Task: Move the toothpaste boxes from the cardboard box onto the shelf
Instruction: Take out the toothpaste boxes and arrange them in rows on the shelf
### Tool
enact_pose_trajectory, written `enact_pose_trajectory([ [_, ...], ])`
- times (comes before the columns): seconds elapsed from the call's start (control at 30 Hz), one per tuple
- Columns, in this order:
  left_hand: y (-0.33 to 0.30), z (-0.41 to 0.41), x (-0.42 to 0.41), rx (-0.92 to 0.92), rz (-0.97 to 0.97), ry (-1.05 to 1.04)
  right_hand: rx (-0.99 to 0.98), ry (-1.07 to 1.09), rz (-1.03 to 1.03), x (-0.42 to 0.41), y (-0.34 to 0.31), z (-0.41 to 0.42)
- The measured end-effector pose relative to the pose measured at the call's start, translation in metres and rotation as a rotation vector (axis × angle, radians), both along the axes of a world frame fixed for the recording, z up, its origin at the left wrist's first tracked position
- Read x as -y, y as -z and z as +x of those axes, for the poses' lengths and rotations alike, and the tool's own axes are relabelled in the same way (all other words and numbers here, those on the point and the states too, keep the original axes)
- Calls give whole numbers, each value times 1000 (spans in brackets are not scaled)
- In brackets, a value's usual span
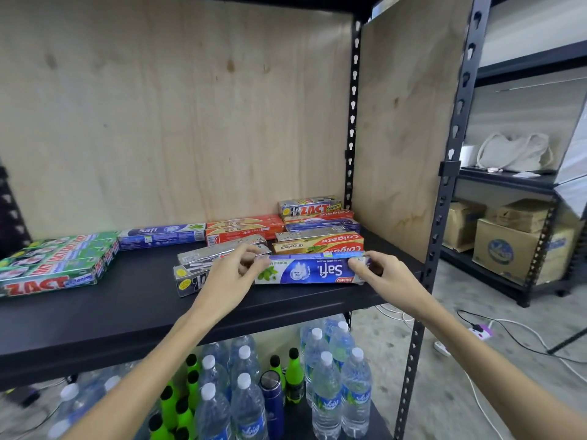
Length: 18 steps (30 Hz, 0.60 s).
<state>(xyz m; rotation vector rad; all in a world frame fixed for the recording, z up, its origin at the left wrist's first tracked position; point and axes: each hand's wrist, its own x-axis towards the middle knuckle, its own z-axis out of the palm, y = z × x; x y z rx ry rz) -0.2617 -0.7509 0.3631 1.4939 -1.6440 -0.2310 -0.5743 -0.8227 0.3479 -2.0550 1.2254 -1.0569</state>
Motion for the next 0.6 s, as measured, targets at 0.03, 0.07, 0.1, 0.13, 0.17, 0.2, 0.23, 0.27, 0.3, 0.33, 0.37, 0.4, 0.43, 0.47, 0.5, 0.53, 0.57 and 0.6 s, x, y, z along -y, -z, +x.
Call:
enact_pose_trajectory([
  [0.03, 2, 1, 0, 14, 2, 11, 4, 15, 23, 1, -1, 0],
  [0.07, 2, 2, 1, 21, 3, 13, 7, 28, 41, 2, -3, 0],
  [0.1, 3, 3, 2, 22, 2, 9, 13, 40, 48, 4, -3, 1],
  [0.13, 3, 2, 3, 27, 4, 1, 21, 49, 49, 3, -3, 1],
  [0.17, 3, 1, 4, 38, 8, -7, 23, 54, 42, 3, -3, 2],
  [0.2, 3, 1, 5, 53, 15, -17, 23, 54, 28, 2, -2, 3],
  [0.23, 3, 0, 5, 67, 18, -25, 18, 49, 7, 1, 0, 3],
  [0.27, 3, 0, 6, 76, 18, -35, 17, 46, -15, 2, 2, 2],
  [0.3, 4, -1, 6, 76, 16, -45, 23, 35, -40, 2, 5, 0],
  [0.33, 4, -3, 7, 76, 16, -57, 36, 13, -51, 4, 7, -3],
  [0.37, 4, -4, 9, 79, 15, -69, 47, -22, -44, 5, 8, -6],
  [0.4, 4, -5, 10, 79, 14, -81, 41, -56, -32, 6, 8, -10],
  [0.43, 4, -7, 11, 82, 10, -92, 12, -78, -23, 7, 8, -13],
  [0.47, 4, -9, 11, 93, 5, -100, -22, -86, -24, 6, 7, -15],
  [0.5, 5, -10, 10, 107, -3, -101, -38, -88, -27, 6, 6, -17],
  [0.53, 6, -11, 8, 117, -10, -100, -26, -84, -27, 6, 7, -18],
  [0.57, 6, -12, 5, 130, -21, -102, 3, -83, -27, 5, 8, -19],
  [0.6, 7, -13, 1, 156, -38, -113, 31, -80, -31, 4, 9, -19],
])
